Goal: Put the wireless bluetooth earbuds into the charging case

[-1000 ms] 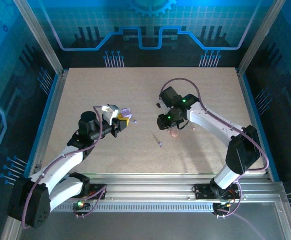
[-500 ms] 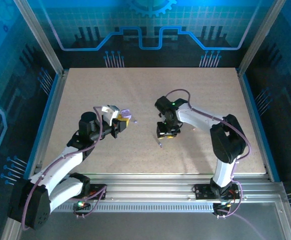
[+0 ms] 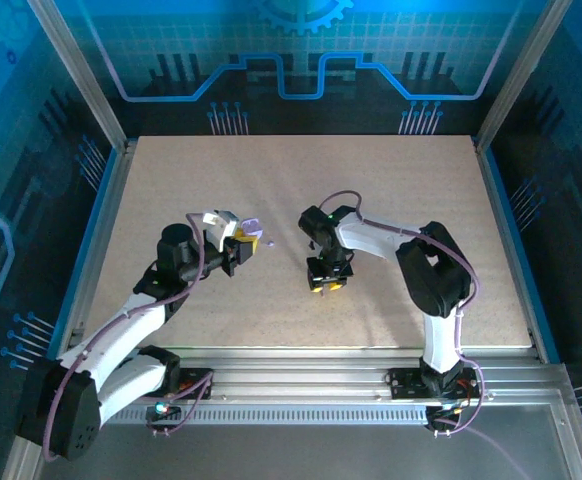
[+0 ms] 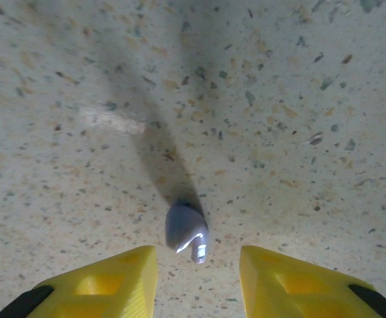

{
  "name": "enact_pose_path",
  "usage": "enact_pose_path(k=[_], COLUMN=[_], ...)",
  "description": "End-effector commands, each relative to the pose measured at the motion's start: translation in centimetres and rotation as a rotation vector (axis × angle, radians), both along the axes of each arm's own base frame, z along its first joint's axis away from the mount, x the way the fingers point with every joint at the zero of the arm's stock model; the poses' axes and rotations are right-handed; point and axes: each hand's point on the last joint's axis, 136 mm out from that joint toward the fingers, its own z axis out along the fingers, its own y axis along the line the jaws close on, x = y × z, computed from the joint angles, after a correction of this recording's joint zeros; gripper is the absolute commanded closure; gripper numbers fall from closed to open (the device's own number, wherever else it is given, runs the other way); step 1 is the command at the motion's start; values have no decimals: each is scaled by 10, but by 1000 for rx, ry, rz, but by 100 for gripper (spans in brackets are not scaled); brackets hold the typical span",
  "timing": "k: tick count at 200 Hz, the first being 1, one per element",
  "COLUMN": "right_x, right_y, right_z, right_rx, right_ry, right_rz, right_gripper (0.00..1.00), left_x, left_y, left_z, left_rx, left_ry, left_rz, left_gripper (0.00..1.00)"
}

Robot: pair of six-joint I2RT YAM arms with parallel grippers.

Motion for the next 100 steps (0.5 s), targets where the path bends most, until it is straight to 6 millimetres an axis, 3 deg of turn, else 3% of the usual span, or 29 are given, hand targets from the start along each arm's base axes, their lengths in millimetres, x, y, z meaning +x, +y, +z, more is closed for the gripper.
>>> enact_pose_path(k=[1, 100], right_x=[2, 10], right_y=[6, 12], right_z=[1, -5], right_rx=[1, 12], right_ry=[-6, -27], right_rz=[25, 39], right_gripper=[62, 68], left_x=[-3, -3], left_y=[-1, -1], left_z=[5, 6], left_rx=[2, 1], left_ry=[-31, -33], left_rz=[-6, -2], left_gripper=[82, 82])
